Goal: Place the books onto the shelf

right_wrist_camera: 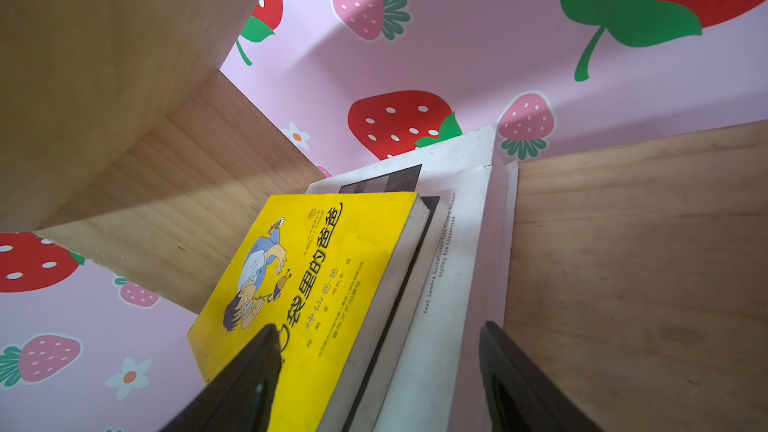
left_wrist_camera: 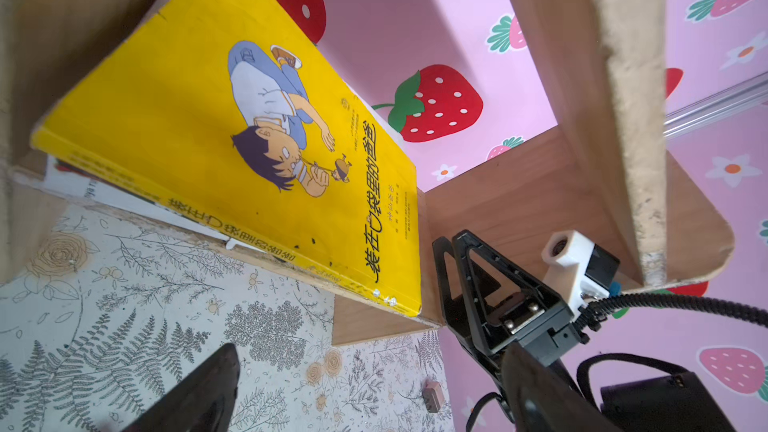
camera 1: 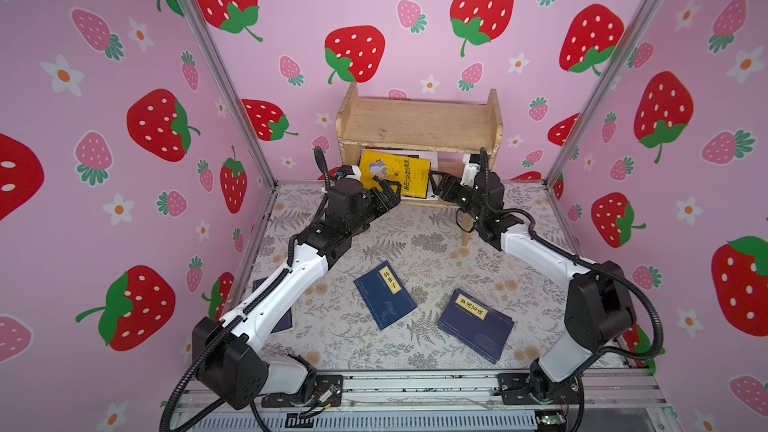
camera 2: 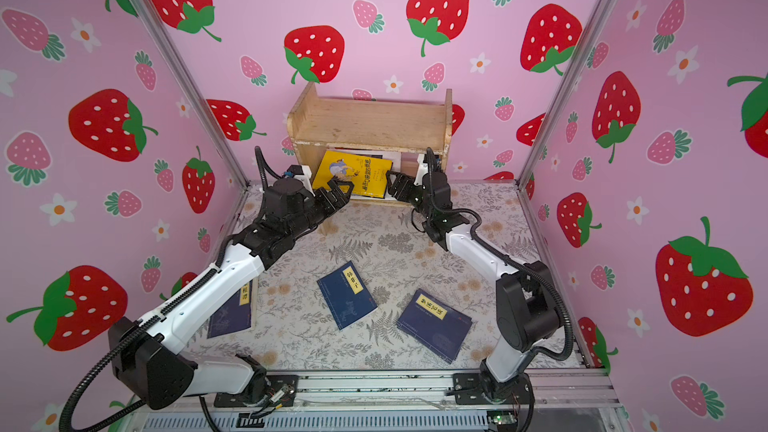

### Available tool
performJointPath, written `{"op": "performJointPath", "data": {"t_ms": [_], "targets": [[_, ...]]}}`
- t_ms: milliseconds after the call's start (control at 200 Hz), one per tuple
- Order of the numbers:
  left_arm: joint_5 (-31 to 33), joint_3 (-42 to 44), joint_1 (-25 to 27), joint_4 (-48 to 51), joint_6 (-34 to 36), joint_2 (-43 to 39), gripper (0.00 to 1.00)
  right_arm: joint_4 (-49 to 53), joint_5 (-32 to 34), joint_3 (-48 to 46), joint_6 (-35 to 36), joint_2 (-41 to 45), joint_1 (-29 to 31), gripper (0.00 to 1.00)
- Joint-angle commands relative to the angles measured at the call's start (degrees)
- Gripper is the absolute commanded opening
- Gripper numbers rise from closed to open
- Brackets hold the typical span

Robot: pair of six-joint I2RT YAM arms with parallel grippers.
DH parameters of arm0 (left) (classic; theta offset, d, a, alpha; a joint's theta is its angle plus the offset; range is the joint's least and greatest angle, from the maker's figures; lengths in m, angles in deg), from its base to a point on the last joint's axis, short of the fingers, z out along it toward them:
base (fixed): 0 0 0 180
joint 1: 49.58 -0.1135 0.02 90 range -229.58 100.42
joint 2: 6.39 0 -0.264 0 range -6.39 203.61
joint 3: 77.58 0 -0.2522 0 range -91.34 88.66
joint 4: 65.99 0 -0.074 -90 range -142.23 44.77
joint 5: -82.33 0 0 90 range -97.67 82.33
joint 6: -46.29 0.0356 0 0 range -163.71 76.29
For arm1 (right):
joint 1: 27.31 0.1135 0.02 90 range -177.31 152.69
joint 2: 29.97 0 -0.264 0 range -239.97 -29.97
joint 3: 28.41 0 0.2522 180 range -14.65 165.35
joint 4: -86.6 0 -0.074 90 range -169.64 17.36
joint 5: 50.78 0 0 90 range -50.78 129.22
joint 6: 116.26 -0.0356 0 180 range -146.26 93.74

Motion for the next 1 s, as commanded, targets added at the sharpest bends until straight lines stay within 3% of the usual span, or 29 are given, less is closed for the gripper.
{"op": "performJointPath", "data": {"t_ms": [0, 240, 405, 775, 995], "targets": [[0.84, 1.75, -3.13, 0.20, 3.05, -3.28, 1.00, -2.78, -2.35, -0.65, -1.80, -1.58, 0.19, 0.80], [1.79, 7.13, -11.08, 0.55, 10.90, -9.88, 0.99, -8.31, -6.72, -2.86, -4.01, -1.68, 0.11, 0.84], [-3.90, 8.17, -14.80, -1.80, 13.27, -8.64, 0.99, -12.29, -12.09, -2.34, -6.35, -3.86, 0.24, 0.84], [-11.82, 8.54, -14.83, -5.50, 12.22, -7.08, 0.99, -13.88, -12.80, -0.98, -7.79, -5.10, 3.23, 0.84], [-16.85, 9.54, -13.72, -8.99, 4.70, -5.05, 0.99, -13.38, -12.13, -0.10, -7.73, -5.66, 3.28, 0.84]]}}
